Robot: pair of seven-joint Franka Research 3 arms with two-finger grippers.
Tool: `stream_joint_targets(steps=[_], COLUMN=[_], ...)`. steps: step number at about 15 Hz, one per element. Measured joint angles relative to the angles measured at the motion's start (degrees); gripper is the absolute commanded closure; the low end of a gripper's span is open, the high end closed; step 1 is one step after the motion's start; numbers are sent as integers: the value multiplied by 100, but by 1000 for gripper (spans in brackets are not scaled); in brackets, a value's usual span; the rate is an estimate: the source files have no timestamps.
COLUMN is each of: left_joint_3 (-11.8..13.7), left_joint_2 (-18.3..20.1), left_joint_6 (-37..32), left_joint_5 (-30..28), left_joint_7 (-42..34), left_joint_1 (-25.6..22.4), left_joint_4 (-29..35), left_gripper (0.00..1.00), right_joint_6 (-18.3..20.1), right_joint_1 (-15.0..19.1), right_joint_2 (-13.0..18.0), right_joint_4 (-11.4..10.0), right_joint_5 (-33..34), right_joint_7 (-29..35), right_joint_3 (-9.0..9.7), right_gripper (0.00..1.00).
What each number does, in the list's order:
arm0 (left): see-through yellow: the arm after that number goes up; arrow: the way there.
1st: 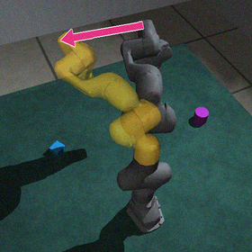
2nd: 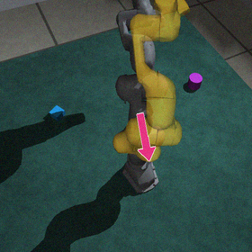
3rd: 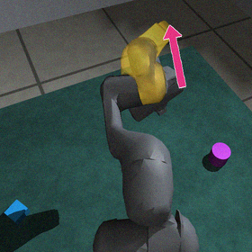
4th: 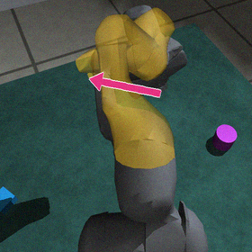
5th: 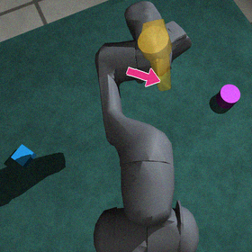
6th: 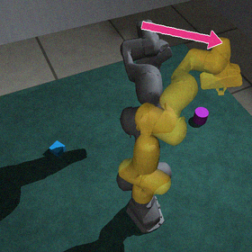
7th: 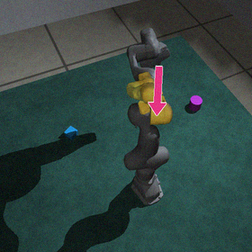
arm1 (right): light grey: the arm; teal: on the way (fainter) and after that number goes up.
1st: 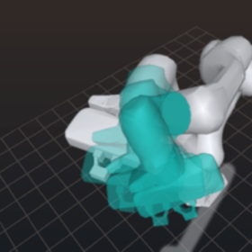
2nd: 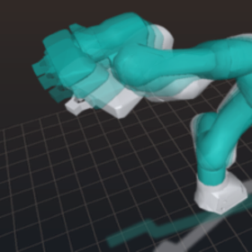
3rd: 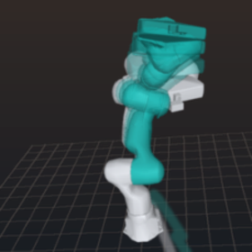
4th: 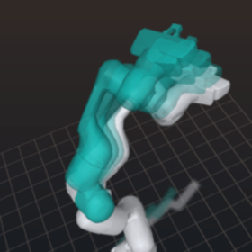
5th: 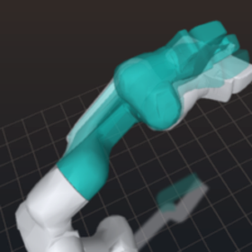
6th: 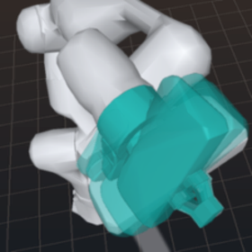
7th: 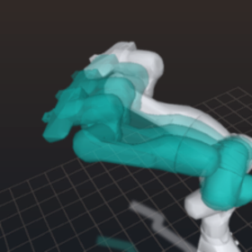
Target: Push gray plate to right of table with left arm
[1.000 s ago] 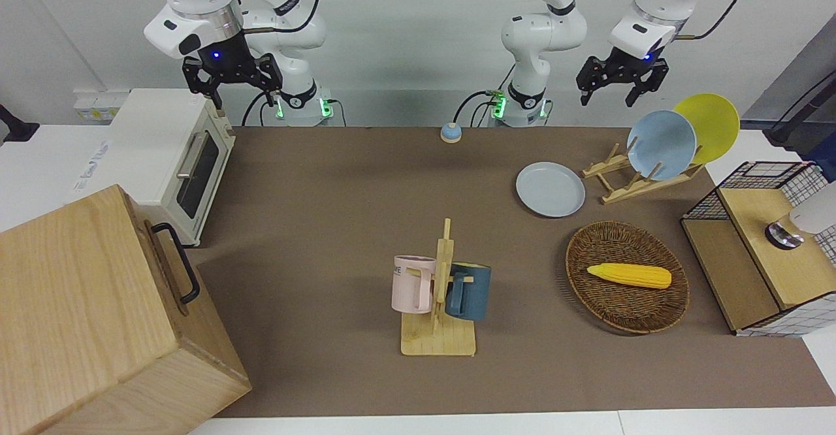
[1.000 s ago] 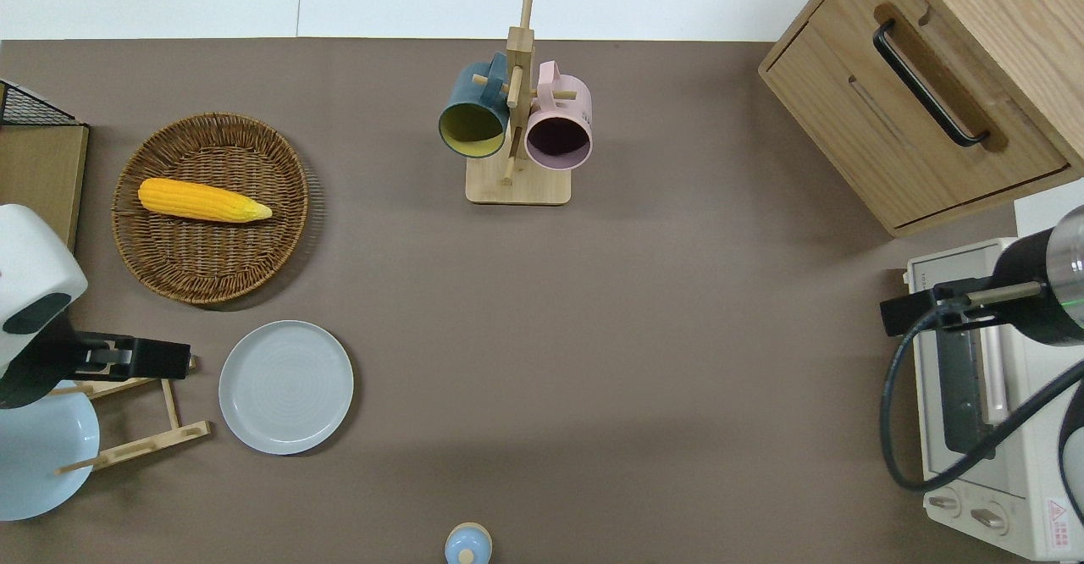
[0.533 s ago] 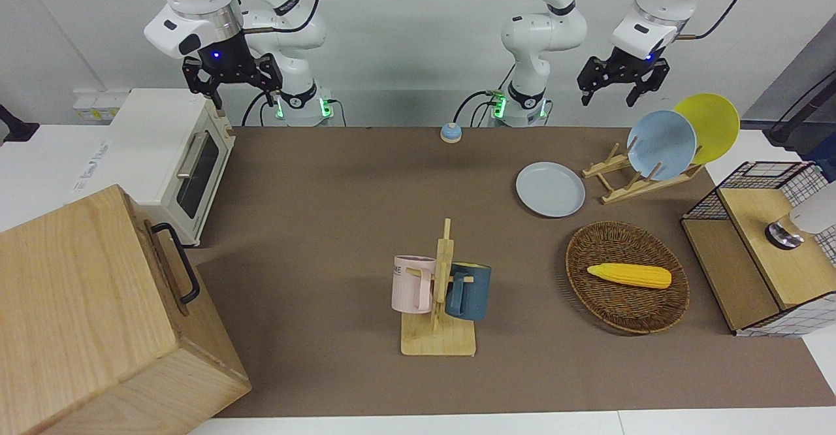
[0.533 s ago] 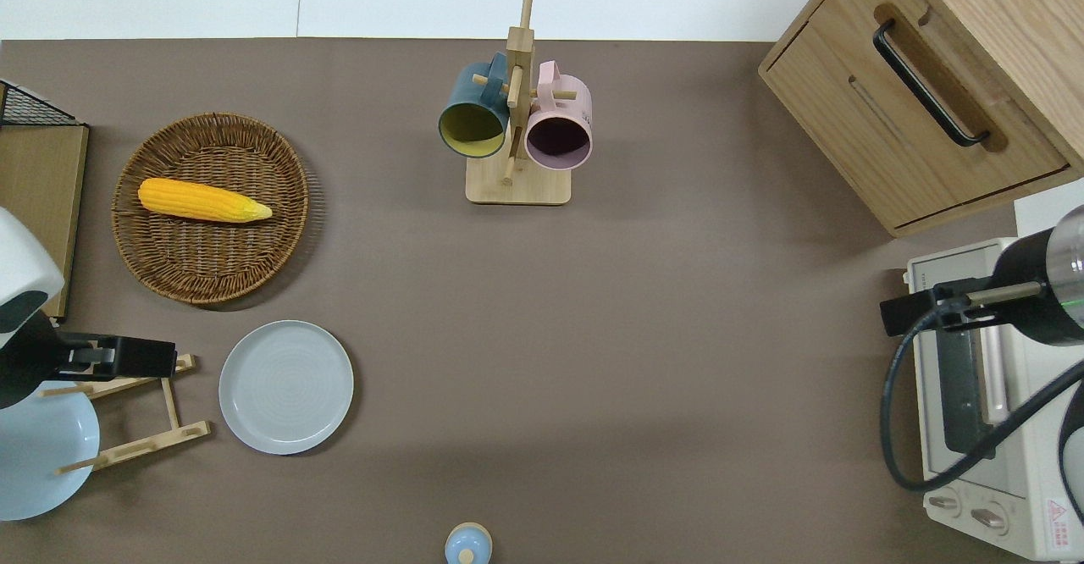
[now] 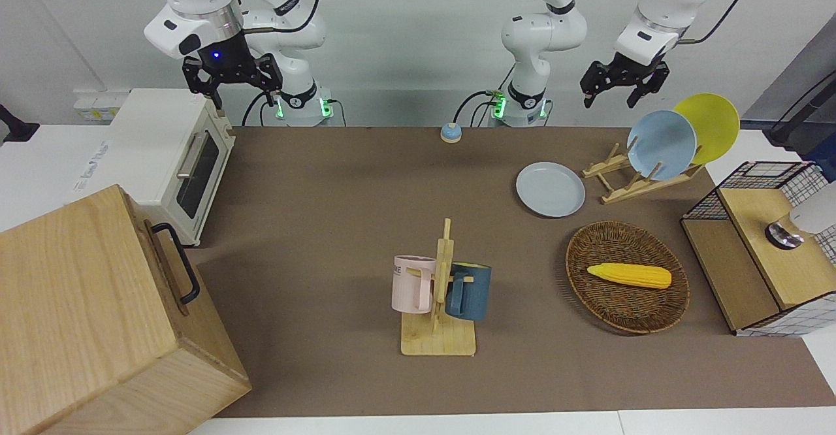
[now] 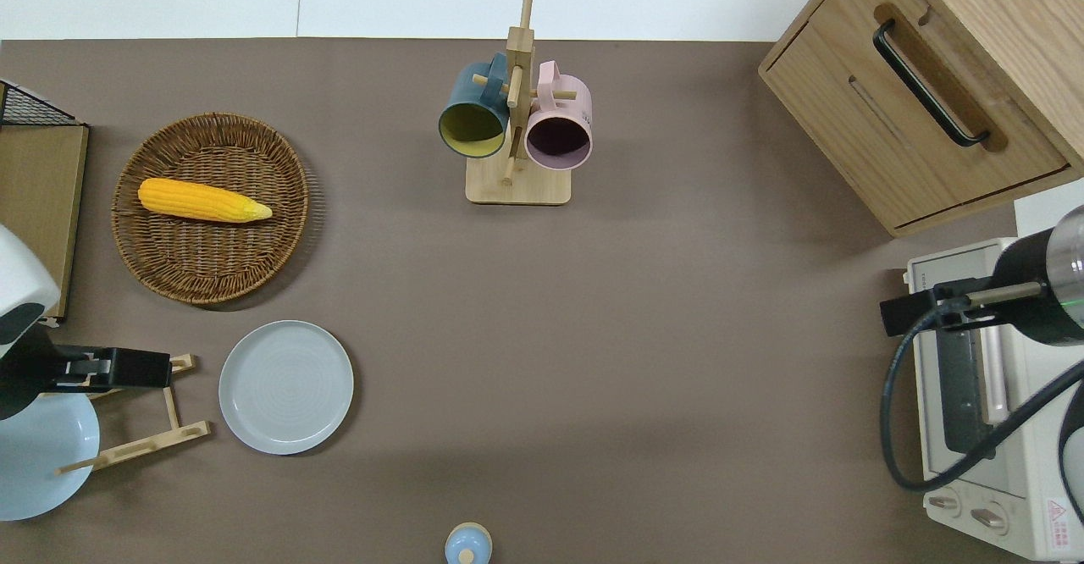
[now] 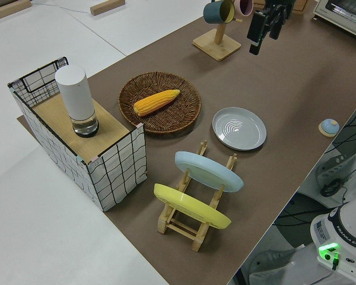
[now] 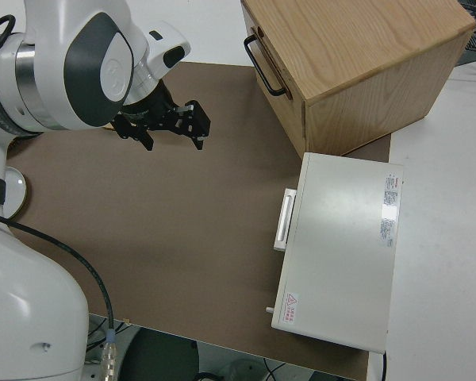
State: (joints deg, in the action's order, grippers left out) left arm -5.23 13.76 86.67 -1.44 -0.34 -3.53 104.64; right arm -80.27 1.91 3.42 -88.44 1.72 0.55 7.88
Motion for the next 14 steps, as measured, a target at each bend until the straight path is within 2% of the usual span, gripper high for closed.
stream_joint_targets(steps=[11,14], left_joint_3=[3,33], left_joint_2=[-1,-104], left_joint_6=[90,185], left_joint_5=[0,2], left_joint_7=[0,31], left_joint_1=[0,-14], left_joint_4=[47,217], left_gripper=[9,9], right_joint_6=[0,0], right_joint_1=[0,0], right_joint_2=[0,0], right_joint_4=[0,0], right_joint_5=[0,0], right_joint_7=[0,0], right_joint_3=[0,0], right_gripper=[5,5])
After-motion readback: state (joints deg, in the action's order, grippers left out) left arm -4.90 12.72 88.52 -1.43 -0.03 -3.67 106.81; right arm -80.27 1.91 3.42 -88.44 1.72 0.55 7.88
